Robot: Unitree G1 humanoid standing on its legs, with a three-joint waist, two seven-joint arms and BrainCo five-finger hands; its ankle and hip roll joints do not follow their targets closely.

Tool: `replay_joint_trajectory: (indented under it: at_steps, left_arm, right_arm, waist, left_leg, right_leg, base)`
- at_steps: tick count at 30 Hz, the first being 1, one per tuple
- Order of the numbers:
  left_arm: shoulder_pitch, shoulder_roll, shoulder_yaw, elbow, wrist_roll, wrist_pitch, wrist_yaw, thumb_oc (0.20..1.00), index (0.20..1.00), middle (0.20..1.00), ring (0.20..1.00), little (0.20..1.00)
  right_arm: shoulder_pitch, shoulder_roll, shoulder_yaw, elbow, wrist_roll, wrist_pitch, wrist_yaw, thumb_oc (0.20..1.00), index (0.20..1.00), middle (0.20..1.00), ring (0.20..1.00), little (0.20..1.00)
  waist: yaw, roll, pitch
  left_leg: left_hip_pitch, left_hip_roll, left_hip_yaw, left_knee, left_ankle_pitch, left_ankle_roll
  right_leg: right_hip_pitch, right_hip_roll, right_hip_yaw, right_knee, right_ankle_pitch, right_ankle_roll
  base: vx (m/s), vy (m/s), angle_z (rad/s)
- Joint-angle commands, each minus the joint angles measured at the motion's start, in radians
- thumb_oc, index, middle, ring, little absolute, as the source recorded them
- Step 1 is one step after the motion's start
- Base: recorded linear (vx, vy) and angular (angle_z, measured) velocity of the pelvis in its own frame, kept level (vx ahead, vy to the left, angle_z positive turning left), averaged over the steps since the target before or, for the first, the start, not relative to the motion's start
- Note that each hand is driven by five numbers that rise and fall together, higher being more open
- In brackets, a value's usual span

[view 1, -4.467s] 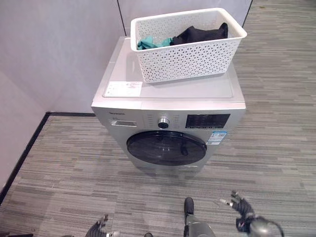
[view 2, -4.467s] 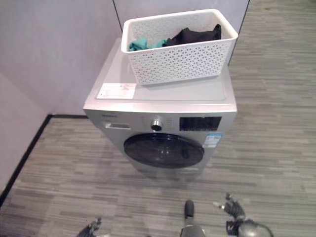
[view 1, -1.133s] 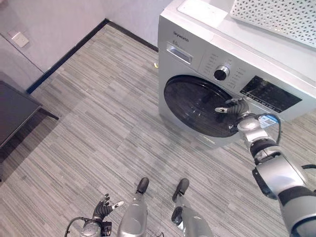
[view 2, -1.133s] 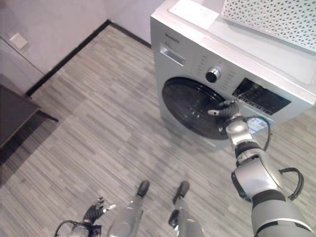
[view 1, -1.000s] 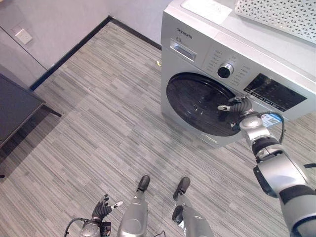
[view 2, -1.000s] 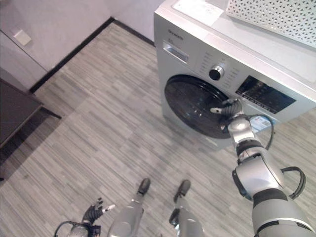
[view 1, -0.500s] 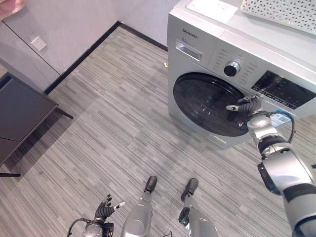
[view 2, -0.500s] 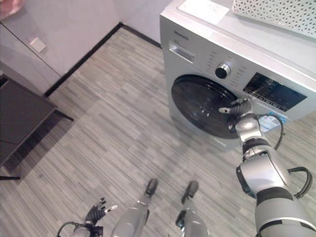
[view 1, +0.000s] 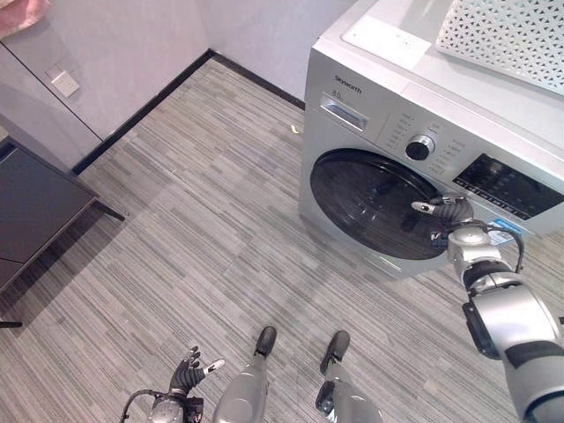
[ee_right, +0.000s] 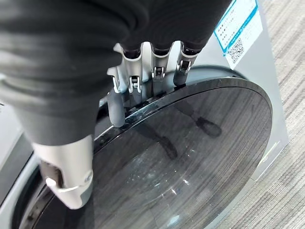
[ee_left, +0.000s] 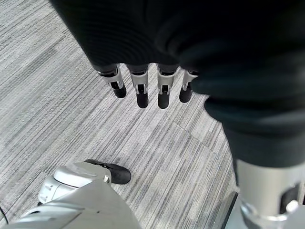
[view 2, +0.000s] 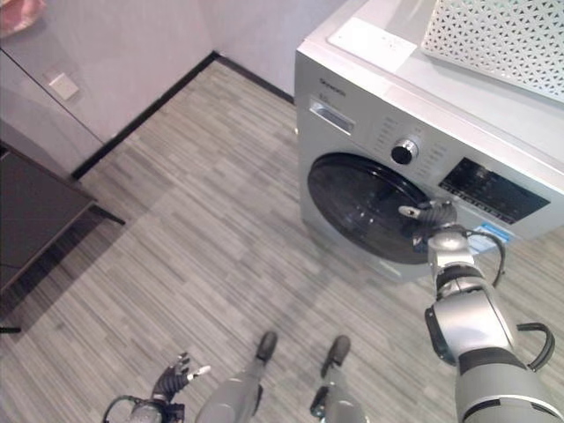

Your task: Grab the laundry basket,head to the washer,open it,put in the laundry and shut it.

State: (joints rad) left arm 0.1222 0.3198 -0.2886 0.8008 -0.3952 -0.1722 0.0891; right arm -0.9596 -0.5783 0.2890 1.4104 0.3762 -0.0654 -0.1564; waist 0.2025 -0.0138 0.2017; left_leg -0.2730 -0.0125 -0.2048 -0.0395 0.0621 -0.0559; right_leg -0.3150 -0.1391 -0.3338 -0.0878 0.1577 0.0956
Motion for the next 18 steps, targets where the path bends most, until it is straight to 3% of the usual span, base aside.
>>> replay_joint_trajectory:
  at_steps: [1,11,18]
  left_arm:
    - [0.023,0.056,-0.009,-0.025,-0.044,-0.028,-0.009,1.0,1.0,1.0,1.0,1.0]
    - [0.034,0.06,0.0,-0.042,-0.05,-0.033,-0.009,1.0,1.0,1.0,1.0,1.0]
    - [0.023,0.048,0.0,-0.055,-0.053,-0.038,-0.007,1.0,1.0,1.0,1.0,1.0]
  right_arm:
    - [-0.069,-0.196,0.05,0.056,-0.007,0.016,-0.029,1.0,1.0,1.0,1.0,1.0]
    - [-0.089,-0.255,0.065,0.06,-0.016,0.024,-0.016,1.0,1.0,1.0,1.0,1.0]
    - [-0.106,-0.301,0.144,0.059,-0.124,0.028,0.0,1.0,1.0,1.0,1.0,1.0]
  waist:
    - [0.038,-0.001,0.065]
    - [0.044,0.044,0.075]
    - [0.029,0.048,0.078]
  left_leg:
    - [0.086,0.011,0.011,-0.037,-0.066,0.022]
    - [0.055,0.016,0.012,-0.042,-0.053,0.01]
    - [0.049,0.026,0.026,-0.044,-0.051,0.002]
  right_leg:
    - [0.027,-0.091,0.059,0.001,-0.005,0.073]
    - [-0.005,-0.085,0.064,0.001,-0.008,0.07]
    - [-0.019,-0.073,0.079,0.001,-0.013,0.067]
  base:
    - [0.0,-0.004,0.04]
    - [0.0,-0.001,0.01]
    - [0.01,-0.012,-0.01]
